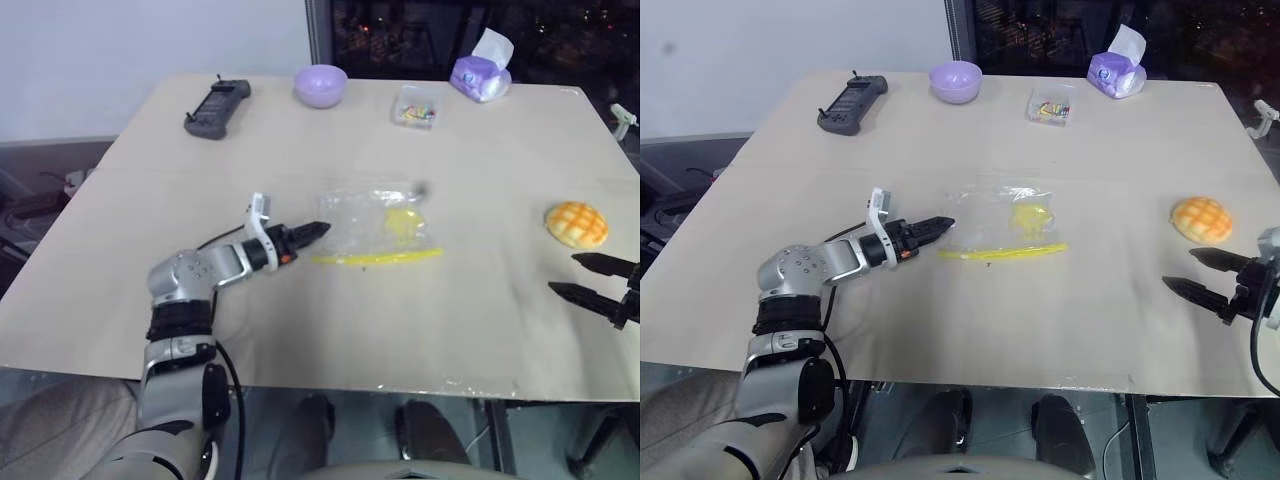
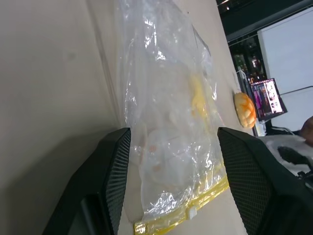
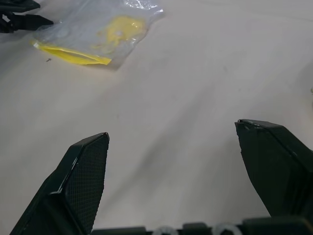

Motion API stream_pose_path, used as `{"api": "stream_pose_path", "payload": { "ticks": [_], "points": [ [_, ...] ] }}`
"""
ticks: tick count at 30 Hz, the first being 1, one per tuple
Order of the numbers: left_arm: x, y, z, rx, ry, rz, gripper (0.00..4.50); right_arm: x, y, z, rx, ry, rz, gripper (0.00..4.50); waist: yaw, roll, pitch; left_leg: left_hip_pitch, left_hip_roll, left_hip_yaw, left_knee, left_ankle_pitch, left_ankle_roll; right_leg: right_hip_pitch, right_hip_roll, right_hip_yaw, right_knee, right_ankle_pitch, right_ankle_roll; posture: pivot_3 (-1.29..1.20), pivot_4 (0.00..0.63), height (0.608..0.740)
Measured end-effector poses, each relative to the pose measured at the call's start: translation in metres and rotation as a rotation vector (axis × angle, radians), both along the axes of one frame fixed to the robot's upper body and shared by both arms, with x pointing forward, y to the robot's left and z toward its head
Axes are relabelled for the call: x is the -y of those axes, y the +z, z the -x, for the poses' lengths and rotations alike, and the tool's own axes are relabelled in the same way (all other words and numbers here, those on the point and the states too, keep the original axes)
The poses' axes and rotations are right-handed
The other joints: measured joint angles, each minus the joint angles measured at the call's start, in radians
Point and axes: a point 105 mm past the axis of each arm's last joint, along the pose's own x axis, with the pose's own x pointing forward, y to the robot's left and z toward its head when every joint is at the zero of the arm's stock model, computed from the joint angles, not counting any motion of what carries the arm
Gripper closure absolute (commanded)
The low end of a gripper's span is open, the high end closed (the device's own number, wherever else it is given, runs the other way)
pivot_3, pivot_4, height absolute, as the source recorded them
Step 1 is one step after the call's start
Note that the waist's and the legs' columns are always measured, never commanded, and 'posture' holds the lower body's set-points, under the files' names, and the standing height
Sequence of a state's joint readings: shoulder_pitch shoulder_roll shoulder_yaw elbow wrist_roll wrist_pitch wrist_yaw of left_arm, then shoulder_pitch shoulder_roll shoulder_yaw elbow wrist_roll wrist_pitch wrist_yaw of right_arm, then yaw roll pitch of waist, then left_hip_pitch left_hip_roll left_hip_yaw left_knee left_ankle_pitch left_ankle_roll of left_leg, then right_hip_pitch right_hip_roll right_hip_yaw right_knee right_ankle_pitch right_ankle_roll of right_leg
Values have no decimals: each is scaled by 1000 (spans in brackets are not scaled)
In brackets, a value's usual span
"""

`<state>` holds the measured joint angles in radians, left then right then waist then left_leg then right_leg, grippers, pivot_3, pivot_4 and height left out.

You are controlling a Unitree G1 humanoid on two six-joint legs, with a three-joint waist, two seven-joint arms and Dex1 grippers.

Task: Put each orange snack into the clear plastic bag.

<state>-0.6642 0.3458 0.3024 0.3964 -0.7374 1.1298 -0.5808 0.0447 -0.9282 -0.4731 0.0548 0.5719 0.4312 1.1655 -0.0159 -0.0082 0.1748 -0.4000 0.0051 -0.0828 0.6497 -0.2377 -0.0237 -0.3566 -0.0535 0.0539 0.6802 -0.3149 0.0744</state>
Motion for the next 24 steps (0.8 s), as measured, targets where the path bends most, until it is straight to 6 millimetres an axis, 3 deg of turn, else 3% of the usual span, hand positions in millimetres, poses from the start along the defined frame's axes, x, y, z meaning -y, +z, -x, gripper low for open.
{"api": "stream_pose_path", "payload": {
  "ticks": [1,4,8,9,19,24],
  "points": [
    [2,0,-1,-2,-2,7,1508,0,-1,1,-1,-2,1,0,0,0,0,0,0,0,0,0,0,0,0,0,0,0,0,0,150,740],
    [4,-3,-2,-20,2,16,2351,-1,-2,2,0,-6,2,0,2,0,0,0,0,0,0,0,0,0,0,0,0,0,0,0,150,740],
    [7,-5,-2,-38,-10,19,4183,0,-3,2,-1,-13,1,0,1,0,0,0,0,-1,0,0,0,0,0,-1,0,0,0,0,150,740],
    [9,-3,-3,-33,-15,21,4398,0,-2,2,0,-12,0,0,2,0,0,0,0,-1,0,0,0,0,0,-1,0,0,0,0,150,740],
    [11,0,-3,-25,-25,32,4398,-1,-2,3,4,-16,5,0,2,0,0,0,0,-1,0,0,0,1,0,-1,0,0,0,0,150,740],
    [5,11,-10,111,59,81,4398,-2,-1,2,8,-16,7,0,1,-2,1,-1,0,-1,0,0,0,0,0,-1,-1,0,0,0,150,740]
  ]
}}
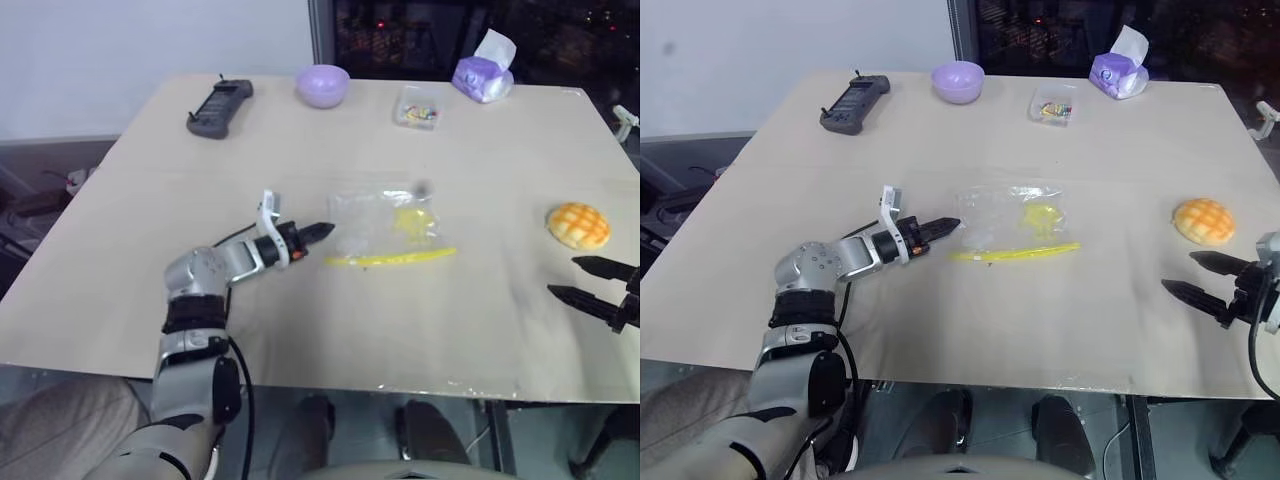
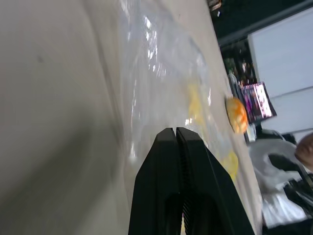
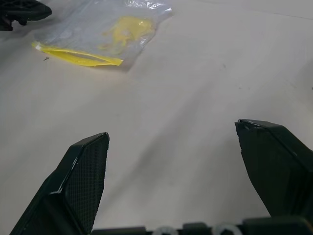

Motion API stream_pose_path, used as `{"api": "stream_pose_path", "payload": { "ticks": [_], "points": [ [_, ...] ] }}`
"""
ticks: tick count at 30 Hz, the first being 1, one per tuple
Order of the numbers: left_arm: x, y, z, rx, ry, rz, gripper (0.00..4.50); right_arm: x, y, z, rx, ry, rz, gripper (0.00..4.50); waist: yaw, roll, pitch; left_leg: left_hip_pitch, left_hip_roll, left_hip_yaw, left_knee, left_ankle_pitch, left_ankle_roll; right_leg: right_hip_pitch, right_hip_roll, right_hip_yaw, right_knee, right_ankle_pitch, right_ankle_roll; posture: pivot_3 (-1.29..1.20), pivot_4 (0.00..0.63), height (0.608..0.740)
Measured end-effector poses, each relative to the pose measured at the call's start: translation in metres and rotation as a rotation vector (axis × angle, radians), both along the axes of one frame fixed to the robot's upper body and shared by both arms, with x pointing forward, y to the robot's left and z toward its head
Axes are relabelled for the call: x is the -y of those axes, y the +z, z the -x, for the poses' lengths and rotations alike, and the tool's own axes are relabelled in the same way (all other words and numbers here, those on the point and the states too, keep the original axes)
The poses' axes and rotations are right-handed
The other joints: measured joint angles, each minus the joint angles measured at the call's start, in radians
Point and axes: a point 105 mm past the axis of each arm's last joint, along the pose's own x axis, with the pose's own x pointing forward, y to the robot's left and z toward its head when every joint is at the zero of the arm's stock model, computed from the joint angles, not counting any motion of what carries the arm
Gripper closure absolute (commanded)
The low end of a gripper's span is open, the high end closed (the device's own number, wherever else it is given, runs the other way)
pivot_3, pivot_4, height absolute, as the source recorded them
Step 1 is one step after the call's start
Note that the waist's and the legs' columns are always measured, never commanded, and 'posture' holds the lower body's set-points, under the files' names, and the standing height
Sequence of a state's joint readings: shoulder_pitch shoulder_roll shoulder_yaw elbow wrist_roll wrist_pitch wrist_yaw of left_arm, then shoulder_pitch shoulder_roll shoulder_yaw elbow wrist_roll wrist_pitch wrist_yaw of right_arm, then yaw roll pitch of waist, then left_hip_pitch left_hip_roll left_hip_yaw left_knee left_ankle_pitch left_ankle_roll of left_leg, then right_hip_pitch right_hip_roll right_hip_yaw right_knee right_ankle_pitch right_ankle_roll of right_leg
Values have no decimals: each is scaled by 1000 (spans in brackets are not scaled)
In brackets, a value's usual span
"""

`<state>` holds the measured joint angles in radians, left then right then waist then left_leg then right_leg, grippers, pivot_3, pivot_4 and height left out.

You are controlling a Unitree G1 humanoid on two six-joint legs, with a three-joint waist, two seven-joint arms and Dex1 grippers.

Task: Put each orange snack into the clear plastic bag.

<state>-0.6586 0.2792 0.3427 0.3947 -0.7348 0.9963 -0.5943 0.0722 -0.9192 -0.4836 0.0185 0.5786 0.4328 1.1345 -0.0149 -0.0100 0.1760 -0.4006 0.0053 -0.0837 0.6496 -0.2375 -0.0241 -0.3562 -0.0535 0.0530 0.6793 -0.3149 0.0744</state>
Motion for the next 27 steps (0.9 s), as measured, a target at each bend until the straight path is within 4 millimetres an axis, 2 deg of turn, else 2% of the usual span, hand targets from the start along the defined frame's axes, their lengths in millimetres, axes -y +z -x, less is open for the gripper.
{"api": "stream_pose_path", "payload": {
  "ticks": [1,4,6,7,9,12,14,17,20,25,27],
  "points": [
    [-6,11,-2,57,29,27,4398,0,0,0,0,-1,0,0,-2,-1,1,0,0,0,0,0,0,-1,0,0,0,0,0,0,150,740],
    [-21,32,-5,170,98,23,3581,0,0,0,1,-5,1,0,-2,-1,1,0,0,0,0,0,0,-1,0,0,0,0,0,0,150,740],
    [-33,34,-10,219,151,-81,2710,0,0,0,1,-6,1,0,-1,-1,1,0,0,0,0,0,0,0,0,0,0,0,0,0,150,740],
    [-34,34,-11,225,155,-96,2170,0,0,0,1,-6,0,0,0,-1,1,0,0,0,0,0,0,0,0,0,-1,0,0,0,150,740],
    [-32,31,-13,232,161,-116,1410,0,0,-1,4,-5,0,0,3,-1,1,-1,-1,0,0,0,0,0,0,0,-1,0,0,0,150,740],
    [-21,17,-21,197,140,-167,1410,-1,2,-3,12,-2,0,0,5,-2,1,-1,-1,0,0,0,0,0,0,-1,-1,0,0,0,150,740],
    [-3,4,-27,166,103,-189,1410,-1,2,-3,12,0,-1,0,3,-2,1,-1,-1,0,0,0,0,-1,0,-1,-1,0,0,0,150,740],
    [14,-5,-30,162,59,-240,1410,-1,2,-3,12,0,0,0,0,-3,2,-2,-1,0,0,0,0,-1,0,-1,-1,0,0,0,150,740],
    [26,-5,-37,194,35,-300,1410,-1,2,-3,10,-2,0,0,0,-2,1,-1,-1,0,-1,0,0,-1,0,0,-1,0,0,0,150,740],
    [35,-7,-41,204,21,-335,1410,-1,0,-2,6,-3,1,0,3,-2,1,-1,-1,0,-1,0,0,-1,0,-1,-1,0,0,0,150,740],
    [36,-8,-41,203,19,-346,1948,-1,0,-1,3,-2,2,0,4,-2,1,-1,-1,0,0,0,0,0,0,-1,-1,0,0,0,150,740]
  ]
}}
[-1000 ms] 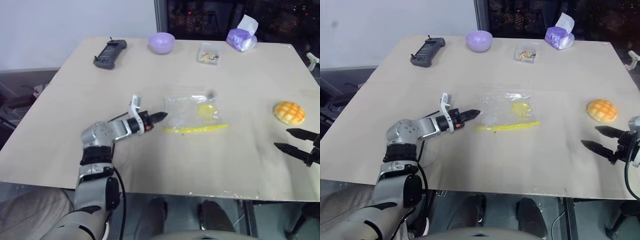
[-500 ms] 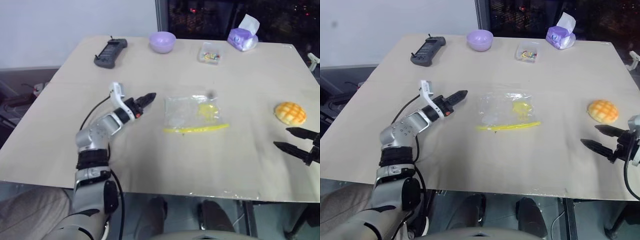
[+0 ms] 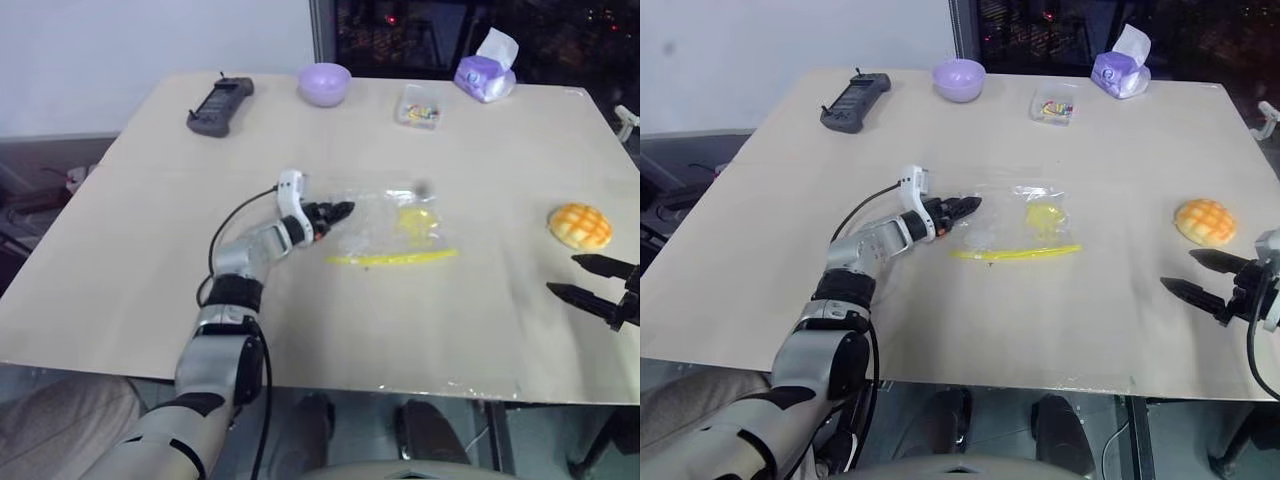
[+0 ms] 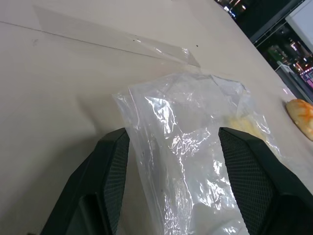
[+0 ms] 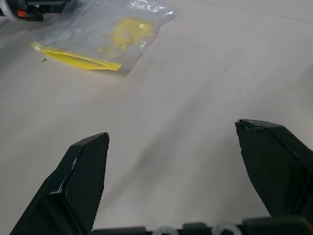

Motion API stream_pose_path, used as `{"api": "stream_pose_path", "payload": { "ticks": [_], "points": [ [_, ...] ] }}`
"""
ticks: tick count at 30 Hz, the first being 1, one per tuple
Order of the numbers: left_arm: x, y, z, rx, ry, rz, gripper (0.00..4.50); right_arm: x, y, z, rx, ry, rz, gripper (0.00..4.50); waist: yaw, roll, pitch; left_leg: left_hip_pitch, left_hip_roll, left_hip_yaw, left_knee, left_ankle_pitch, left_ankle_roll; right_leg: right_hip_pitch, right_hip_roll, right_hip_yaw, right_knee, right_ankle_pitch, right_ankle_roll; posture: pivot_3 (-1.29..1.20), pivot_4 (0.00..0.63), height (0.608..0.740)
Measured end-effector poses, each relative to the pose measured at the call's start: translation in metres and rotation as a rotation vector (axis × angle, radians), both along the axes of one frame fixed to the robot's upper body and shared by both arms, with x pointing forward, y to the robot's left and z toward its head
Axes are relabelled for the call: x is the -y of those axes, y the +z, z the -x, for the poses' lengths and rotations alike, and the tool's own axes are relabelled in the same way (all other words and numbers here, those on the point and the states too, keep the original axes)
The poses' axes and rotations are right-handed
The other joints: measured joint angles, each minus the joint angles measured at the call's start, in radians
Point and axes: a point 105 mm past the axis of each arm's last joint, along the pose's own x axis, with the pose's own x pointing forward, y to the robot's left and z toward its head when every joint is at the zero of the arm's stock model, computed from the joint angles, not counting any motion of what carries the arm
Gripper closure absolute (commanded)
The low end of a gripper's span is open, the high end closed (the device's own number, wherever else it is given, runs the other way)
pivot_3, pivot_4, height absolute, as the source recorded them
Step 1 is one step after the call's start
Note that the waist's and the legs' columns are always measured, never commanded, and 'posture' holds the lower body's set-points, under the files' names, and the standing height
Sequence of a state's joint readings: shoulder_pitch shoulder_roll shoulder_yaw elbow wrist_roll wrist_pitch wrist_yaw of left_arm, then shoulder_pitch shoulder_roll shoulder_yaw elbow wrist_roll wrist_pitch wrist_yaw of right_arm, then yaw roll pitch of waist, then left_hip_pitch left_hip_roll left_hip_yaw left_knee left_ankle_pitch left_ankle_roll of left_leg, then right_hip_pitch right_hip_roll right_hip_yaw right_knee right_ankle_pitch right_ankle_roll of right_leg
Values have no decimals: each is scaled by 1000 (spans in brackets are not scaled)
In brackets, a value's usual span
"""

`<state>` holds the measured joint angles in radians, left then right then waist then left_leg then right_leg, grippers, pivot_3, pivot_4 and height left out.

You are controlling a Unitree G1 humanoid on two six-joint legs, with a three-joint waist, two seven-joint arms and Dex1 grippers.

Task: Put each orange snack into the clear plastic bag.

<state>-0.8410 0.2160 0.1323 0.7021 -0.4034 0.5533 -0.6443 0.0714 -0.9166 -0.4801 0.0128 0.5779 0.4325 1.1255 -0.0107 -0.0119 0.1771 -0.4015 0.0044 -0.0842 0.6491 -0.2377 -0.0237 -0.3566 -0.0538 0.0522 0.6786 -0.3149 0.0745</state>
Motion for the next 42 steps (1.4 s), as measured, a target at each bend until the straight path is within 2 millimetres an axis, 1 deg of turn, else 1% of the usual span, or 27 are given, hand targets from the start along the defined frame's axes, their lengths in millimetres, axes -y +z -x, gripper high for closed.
{"api": "stream_pose_path", "payload": {
  "ticks": [2,6,13,16,17,18,19,21,23,25,27,30,31,32,33,35,37,39,42],
  "points": [
    [-1,-2,-1,-6,10,-16,2528,0,0,1,-2,0,2,0,-1,0,0,0,0,0,0,0,0,0,0,0,0,0,0,0,150,740],
    [1,-8,1,-19,-2,-72,4436,1,-1,2,-3,-4,2,0,0,0,0,0,0,0,0,0,0,0,0,0,0,0,0,0,150,740],
    [3,-10,3,9,-12,-118,4436,1,1,1,3,-2,2,0,-1,0,0,0,0,0,0,0,0,0,0,0,0,0,0,0,150,740],
    [8,-9,5,-13,-19,-70,4436,-1,3,-3,15,1,9,0,-1,0,0,0,0,0,0,0,0,0,0,0,0,0,0,0,150,740],
    [13,-8,8,-79,-25,34,4436,-10,3,-9,26,13,35,0,-4,-1,0,0,0,0,0,0,0,0,0,0,0,0,0,0,150,740],
    [15,-7,10,-99,-30,64,4436,-15,2,-11,31,23,41,0,-4,-1,0,-1,0,-1,0,0,0,-1,0,0,0,0,0,0,150,740],
    [20,-1,13,-152,-39,165,4436,-31,-2,-19,40,55,72,0,-8,-1,1,-1,1,-1,0,0,0,-1,0,0,1,0,0,0,150,740],
    [29,8,16,-193,-63,239,4436,-48,-11,-25,41,84,96,0,-9,-1,1,-2,1,-1,0,0,0,-3,0,-1,1,0,0,0,150,740],
    [33,16,16,-285,-41,316,4436,-64,-22,-35,56,105,170,0,-9,-1,1,-5,1,-1,2,0,-1,-6,0,-1,2,0,0,0,150,740],
    [34,25,15,-357,-13,368,4436,-77,-27,-42,87,144,247,0,-8,-1,1,-11,0,-3,4,2,-4,-11,0,-2,2,0,0,0,150,740],
    [40,40,16,-409,-14,452,4436,-92,-28,-46,127,201,306,0,-4,-1,1,-16,0,-3,5,3,-5,-14,-1,-3,2,0,0,0,150,740],
    [39,50,16,-440,12,470,4436,-102,-21,-50,184,241,345,0,-3,-1,1,-16,-1,-3,4,3,-5,-14,-1,-3,1,0,0,0,150,740],
    [38,52,14,-473,41,496,4436,-107,-17,-52,213,259,369,0,-2,-1,1,-16,-1,-3,4,3,-5,-14,-2,-3,1,0,0,0,150,740],
    [39,51,15,-479,44,497,4436,-108,-16,-52,217,263,371,0,-2,-1,1,-16,-1,-3,4,3,-5,-14,-2,-3,1,0,0,0,150,740],
    [38,50,14,-515,67,533,4436,-113,-16,-54,244,274,402,0,-2,-1,1,-16,-1,-3,4,3,-5,-14,-2,-3,1,0,0,0,150,740],
    [42,48,16,-558,77,545,4436,-124,-19,-57,281,301,449,0,-3,-1,1,-15,-1,-3,4,3,-5,-14,-1,-3,1,0,0,0,150,740],
    [44,47,17,-570,79,537,4436,-129,-23,-59,287,308,465,0,-3,-1,1,-15,-1,-3,4,3,-5,-14,-1,-3,2,0,0,0,150,740],
    [44,47,17,-587,88,539,4436,-132,-32,-65,300,281,474,0,-3,-1,1,-15,-1,-3,4,3,-5,-14,-1,-2,2,0,0,0,150,740],
    [44,47,17,-594,92,536,4500,-130,-31,-75,357,235,519,876,-4,-2,1,-14,-1,-2,4,3,-6,-14,-1,-2,2,0,0,0,150,740]
  ]
}}
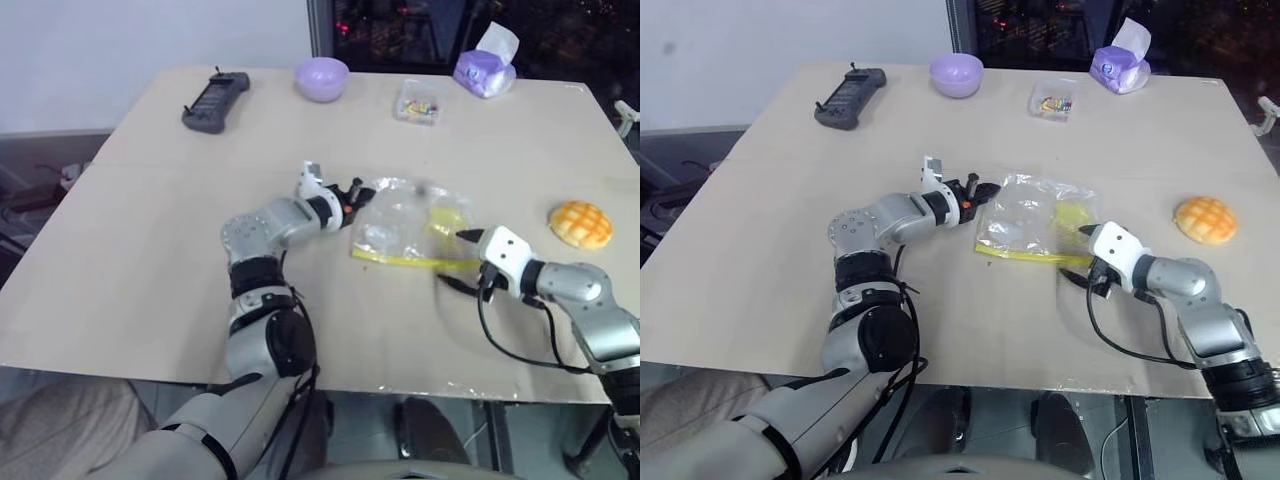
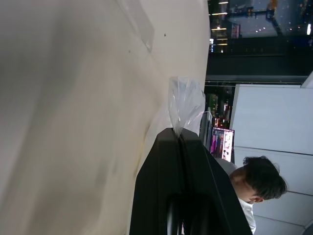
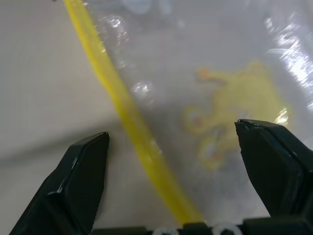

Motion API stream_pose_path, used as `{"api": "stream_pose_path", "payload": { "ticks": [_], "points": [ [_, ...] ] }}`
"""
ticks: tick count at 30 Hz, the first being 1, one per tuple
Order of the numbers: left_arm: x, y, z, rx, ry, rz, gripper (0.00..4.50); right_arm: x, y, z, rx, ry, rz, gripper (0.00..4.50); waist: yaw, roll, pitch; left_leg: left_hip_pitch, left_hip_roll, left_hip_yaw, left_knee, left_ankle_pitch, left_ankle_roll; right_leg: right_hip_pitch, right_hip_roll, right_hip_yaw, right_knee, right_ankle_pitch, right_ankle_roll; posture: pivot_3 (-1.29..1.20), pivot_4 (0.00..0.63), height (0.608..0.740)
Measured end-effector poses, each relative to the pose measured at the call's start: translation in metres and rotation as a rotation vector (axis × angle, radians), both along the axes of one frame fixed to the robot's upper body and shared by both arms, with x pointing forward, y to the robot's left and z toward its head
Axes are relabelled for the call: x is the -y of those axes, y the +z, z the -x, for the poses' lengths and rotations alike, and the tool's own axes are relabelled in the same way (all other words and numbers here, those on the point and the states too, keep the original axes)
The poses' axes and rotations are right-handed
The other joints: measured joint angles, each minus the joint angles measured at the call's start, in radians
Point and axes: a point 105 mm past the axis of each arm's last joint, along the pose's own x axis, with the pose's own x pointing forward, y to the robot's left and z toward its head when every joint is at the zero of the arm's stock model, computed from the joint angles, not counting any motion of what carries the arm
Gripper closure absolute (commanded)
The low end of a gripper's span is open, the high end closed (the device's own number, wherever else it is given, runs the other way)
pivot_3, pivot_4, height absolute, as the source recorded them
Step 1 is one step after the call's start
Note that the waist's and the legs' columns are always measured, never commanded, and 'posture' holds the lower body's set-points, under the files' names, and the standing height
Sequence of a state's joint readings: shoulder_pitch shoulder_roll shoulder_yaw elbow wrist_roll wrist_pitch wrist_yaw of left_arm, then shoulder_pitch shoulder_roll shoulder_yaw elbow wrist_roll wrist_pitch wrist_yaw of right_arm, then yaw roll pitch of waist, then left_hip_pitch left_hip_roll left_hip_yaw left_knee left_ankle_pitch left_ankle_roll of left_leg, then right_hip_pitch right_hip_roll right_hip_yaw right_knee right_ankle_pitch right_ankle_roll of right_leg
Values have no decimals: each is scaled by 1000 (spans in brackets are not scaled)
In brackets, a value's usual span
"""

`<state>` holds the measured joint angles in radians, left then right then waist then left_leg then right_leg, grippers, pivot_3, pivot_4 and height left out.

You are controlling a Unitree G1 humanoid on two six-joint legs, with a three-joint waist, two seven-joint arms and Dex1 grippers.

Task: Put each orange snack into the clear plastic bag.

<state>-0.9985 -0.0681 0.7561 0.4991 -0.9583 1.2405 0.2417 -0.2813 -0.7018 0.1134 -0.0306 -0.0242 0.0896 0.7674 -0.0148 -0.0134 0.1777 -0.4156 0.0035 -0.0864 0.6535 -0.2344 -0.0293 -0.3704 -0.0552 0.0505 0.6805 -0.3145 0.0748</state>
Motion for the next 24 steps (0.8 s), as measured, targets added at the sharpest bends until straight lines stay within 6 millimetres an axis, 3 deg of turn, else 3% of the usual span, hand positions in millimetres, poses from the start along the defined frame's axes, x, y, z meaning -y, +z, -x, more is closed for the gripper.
{"api": "stream_pose_path", "payload": {
  "ticks": [4,6,8,17,20,21,22,24],
  "points": [
    [-6,1,-1,5,13,-7,4500,6,-5,-4,15,-30,13,2847,2,0,0,0,0,-1,0,1,-1,0,0,-1,1,0,0,0,150,740],
    [-8,2,-2,7,18,-8,4500,8,-7,-5,13,-39,16,3469,2,0,0,0,0,-1,0,1,-1,0,0,-1,1,0,0,0,150,740],
    [-9,2,-2,7,18,-9,4500,11,-8,-7,15,-53,17,4406,2,0,0,0,0,-1,0,1,-1,0,0,-1,0,0,0,0,150,740],
    [-13,-4,-1,76,0,-105,4500,13,7,-15,54,-81,-26,4459,-4,0,0,0,0,0,-1,1,-1,-1,0,0,0,0,0,0,150,740],
    [-22,1,-1,231,27,-189,3699,7,24,-16,50,-55,-65,4500,-6,0,0,0,0,1,-1,1,-1,-1,1,1,1,0,0,0,150,740],
    [-25,12,-1,336,15,-266,3125,3,34,-15,52,-39,-72,4500,-4,0,0,0,0,0,-1,1,-1,-1,1,0,0,0,0,0,150,740],
    [-25,14,-1,351,14,-273,2828,3,35,-15,52,-37,-73,4500,-3,0,0,0,0,0,-1,1,-1,-1,1,0,0,0,0,0,150,740],
    [-27,20,-2,417,17,-329,2642,0,37,-15,40,-33,-76,4500,1,1,0,0,0,0,-1,1,-1,0,1,0,0,0,0,0,150,740]
  ]
}}
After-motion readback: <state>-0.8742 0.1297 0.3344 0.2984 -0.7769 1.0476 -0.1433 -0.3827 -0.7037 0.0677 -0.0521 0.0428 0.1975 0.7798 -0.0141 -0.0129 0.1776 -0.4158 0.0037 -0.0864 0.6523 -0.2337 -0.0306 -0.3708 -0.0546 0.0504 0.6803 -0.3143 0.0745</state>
